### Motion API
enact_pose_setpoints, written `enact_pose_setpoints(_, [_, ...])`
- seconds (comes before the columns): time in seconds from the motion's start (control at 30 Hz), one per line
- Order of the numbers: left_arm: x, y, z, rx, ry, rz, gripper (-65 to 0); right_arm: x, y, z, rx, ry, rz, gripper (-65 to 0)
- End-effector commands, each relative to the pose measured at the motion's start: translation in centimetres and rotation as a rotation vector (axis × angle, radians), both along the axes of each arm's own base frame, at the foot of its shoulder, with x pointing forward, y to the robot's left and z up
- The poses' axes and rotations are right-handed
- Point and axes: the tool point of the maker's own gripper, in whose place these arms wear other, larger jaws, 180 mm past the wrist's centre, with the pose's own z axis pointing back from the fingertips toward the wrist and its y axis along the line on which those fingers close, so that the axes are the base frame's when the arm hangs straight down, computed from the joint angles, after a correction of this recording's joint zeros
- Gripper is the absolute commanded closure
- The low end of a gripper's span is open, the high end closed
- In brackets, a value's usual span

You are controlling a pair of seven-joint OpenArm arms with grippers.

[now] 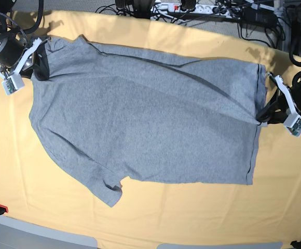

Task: Layout the t-shirt on the table in an organized manner, then fold the t-shirt properly
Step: 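Open both grippers and release the shirt's corners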

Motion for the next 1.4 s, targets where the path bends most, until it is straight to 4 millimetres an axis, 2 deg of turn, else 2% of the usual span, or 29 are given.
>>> enact_pose_setpoints(0.0, [0.7, 0.1, 1.5, -0.003, -0.046, 0.002, 0.0, 0.5, 0.1, 0.9, 0.005, -0.040, 0.011, 0.0])
enact_pose_setpoints(0.2, [0.8, 0.3, 1.8, 0.005, -0.050, -0.003, 0.0, 0.5, 0.1, 0.9, 0.004, -0.040, 0.011, 0.0])
enact_pose_setpoints(0.37, [2.0, 0.9, 3.8, 0.050, -0.102, -0.014, 0.0, 0.5, 0.1, 0.9, 0.005, -0.039, 0.011, 0.0])
enact_pose_setpoints(0.43, [2.1, 1.0, 4.0, 0.056, -0.108, -0.015, 0.0, 0.5, 0.1, 0.9, 0.005, -0.040, 0.011, 0.0])
enact_pose_setpoints(0.6, [1.8, 0.6, 2.7, 0.047, -0.068, -0.029, 0.0, 0.6, 0.2, 1.1, 0.011, -0.051, 0.010, 0.0])
enact_pose_setpoints(0.83, [1.0, -1.0, 0.2, 0.068, -0.022, -0.113, 0.0, 0.9, 0.2, 1.2, 0.015, -0.064, 0.006, 0.0])
enact_pose_setpoints(1.0, [1.8, -0.8, 0.6, 0.078, -0.060, -0.091, 0.0, 2.2, -0.3, 2.0, -0.012, -0.112, -0.008, -0.7])
enact_pose_setpoints(1.03, [2.0, -0.7, 0.8, 0.079, -0.064, -0.082, -5.8, 2.7, -0.4, 2.4, -0.020, -0.135, -0.014, -7.9])
enact_pose_setpoints(1.1, [2.4, -0.4, 1.1, 0.090, -0.068, -0.066, -22.9, 3.5, -1.0, 3.0, -0.048, -0.175, -0.028, -24.2])
enact_pose_setpoints(1.13, [2.7, -0.1, 1.2, 0.098, -0.068, -0.051, -30.5, 3.8, -1.3, 3.2, -0.064, -0.188, -0.033, -30.2])
enact_pose_setpoints(1.17, [3.0, 0.2, 1.4, 0.103, -0.068, -0.029, -35.9, 4.0, -1.6, 3.2, -0.081, -0.187, -0.039, -33.3])
enact_pose_setpoints(1.2, [3.2, 0.4, 1.5, 0.108, -0.067, -0.013, -38.3, 4.0, -1.8, 3.3, -0.093, -0.185, -0.036, -33.7])
enact_pose_setpoints(1.27, [3.6, 0.8, 1.9, 0.115, -0.072, 0.011, -38.4, 3.9, -2.1, 3.3, -0.112, -0.176, -0.028, -33.7])
enact_pose_setpoints(1.37, [3.8, 1.1, 2.1, 0.135, -0.070, 0.017, -38.4, 3.1, -2.9, 2.3, -0.156, -0.103, -0.029, -33.6])
